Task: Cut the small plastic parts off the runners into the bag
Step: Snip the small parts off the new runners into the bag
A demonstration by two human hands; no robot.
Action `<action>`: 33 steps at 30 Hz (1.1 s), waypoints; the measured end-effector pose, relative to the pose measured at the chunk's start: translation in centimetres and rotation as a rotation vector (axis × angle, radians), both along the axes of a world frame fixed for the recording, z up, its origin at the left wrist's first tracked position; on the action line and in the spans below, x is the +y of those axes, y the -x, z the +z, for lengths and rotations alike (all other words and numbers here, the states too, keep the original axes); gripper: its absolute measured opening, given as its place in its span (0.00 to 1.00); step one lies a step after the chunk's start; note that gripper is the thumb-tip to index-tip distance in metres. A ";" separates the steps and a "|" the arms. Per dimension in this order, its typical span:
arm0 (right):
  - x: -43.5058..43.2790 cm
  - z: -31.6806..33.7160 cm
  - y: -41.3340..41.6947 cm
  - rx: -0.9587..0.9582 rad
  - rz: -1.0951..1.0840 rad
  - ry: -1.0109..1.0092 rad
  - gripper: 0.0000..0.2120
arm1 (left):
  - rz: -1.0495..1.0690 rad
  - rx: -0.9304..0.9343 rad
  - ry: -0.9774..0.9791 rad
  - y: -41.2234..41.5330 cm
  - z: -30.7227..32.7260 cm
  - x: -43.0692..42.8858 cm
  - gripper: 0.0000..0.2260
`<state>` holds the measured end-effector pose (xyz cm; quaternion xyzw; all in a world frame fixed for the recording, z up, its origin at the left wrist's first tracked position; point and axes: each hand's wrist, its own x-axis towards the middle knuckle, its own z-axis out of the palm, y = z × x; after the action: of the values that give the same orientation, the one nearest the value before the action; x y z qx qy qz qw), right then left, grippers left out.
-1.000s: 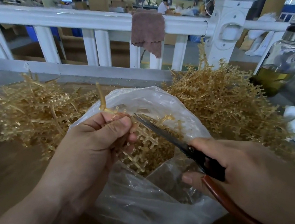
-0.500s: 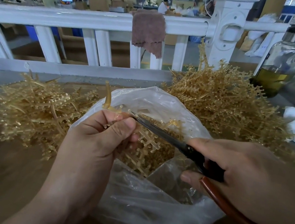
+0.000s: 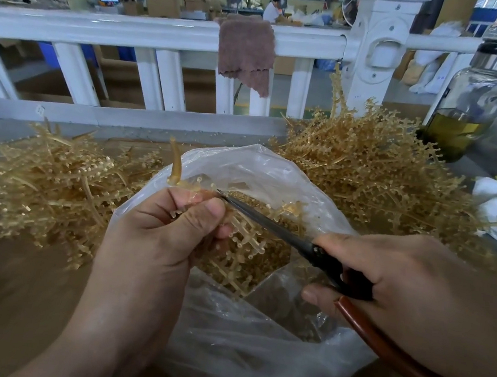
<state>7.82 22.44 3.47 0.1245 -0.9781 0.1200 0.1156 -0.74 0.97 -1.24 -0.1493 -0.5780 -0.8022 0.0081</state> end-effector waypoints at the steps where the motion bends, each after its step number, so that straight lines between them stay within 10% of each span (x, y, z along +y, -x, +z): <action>1: 0.0 -0.1 0.0 0.002 0.000 0.008 0.21 | 0.003 0.001 0.002 0.0 0.0 0.0 0.04; 33: 0.4 -0.3 0.2 -0.049 0.036 0.078 0.16 | 0.004 0.019 0.012 0.0 0.2 0.2 0.06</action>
<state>7.58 22.88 3.13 0.1346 -0.9729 0.1630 0.0941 -0.71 1.15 -1.04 -0.1559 -0.5830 -0.7972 0.0144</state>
